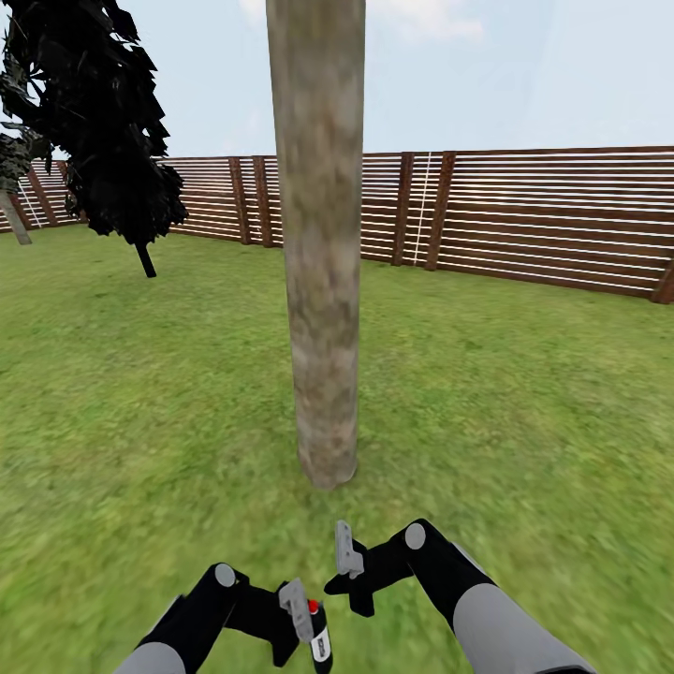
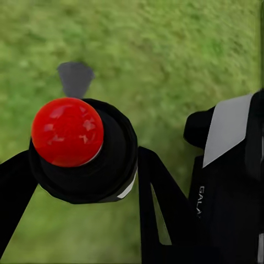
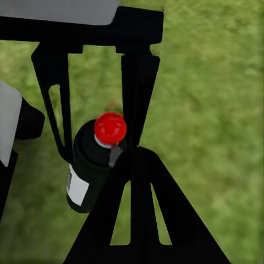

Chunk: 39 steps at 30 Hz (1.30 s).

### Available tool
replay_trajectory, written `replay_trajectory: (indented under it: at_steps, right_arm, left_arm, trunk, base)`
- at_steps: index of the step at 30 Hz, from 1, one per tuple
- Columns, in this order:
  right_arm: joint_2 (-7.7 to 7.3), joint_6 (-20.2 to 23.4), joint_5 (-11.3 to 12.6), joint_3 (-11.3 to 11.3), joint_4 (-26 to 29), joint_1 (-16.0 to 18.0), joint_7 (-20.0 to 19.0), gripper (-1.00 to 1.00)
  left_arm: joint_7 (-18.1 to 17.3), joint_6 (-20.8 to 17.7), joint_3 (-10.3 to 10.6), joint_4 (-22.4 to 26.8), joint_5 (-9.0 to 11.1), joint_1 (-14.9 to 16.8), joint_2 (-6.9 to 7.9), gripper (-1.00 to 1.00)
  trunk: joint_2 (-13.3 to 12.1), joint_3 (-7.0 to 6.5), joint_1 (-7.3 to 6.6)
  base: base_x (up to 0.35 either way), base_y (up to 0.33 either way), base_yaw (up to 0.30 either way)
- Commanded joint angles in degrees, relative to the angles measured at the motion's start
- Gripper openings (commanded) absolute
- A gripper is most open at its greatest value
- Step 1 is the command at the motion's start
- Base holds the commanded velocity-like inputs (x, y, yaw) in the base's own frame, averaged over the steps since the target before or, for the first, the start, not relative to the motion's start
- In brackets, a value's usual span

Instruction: In the garden, pick up the pesticide atomizer on the floor and spray pesticide onto both trees until each tree trunk is fully covered.

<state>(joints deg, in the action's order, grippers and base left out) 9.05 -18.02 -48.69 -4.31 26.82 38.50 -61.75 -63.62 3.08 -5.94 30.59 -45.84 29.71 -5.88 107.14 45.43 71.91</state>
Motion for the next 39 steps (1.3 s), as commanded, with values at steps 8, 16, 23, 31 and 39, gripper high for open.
replay_trajectory:
  at_steps: [8,16,23,31,39]
  right_arm:
    - [0.0,0.0,0.0,0.0,0.1,0.0,0.1,-1.0]
    - [0.0,0.0,0.0,0.0,0.2,0.0,0.1,-1.0]
    - [0.0,0.0,0.0,0.0,0.2,0.0,0.1,-1.0]
    - [0.07,0.0,0.0,0.0,0.2,0.0,0.1,-1.0]
    - [0.06,0.0,0.0,0.0,0.2,0.0,0.1,-1.0]
  left_arm:
    - [0.2,0.0,0.1,0.0,0.0,0.0,-0.36,-1.0]
    - [0.7,0.0,0.1,0.0,0.6,0.0,-0.97,-1.0]
    - [0.7,0.0,0.1,0.1,1.6,0.0,-1.15,-1.0]
    - [0.8,0.0,0.1,0.1,2.0,0.1,-1.21,-1.0]
    - [0.7,0.1,0.1,0.0,4.0,0.3,-1.11,-1.0]
  trunk:
    - [0.0,0.0,0.0]
    - [0.0,0.0,0.0]
    - [0.0,0.0,0.0]
    - [0.0,0.0,0.0]
    - [0.0,0.0,0.0]
  base:
    - [0.0,0.0,0.0]
    - [0.0,0.0,0.0]
    - [0.0,0.0,0.0]
    - [0.0,0.0,0.0]
    - [0.0,0.0,0.0]
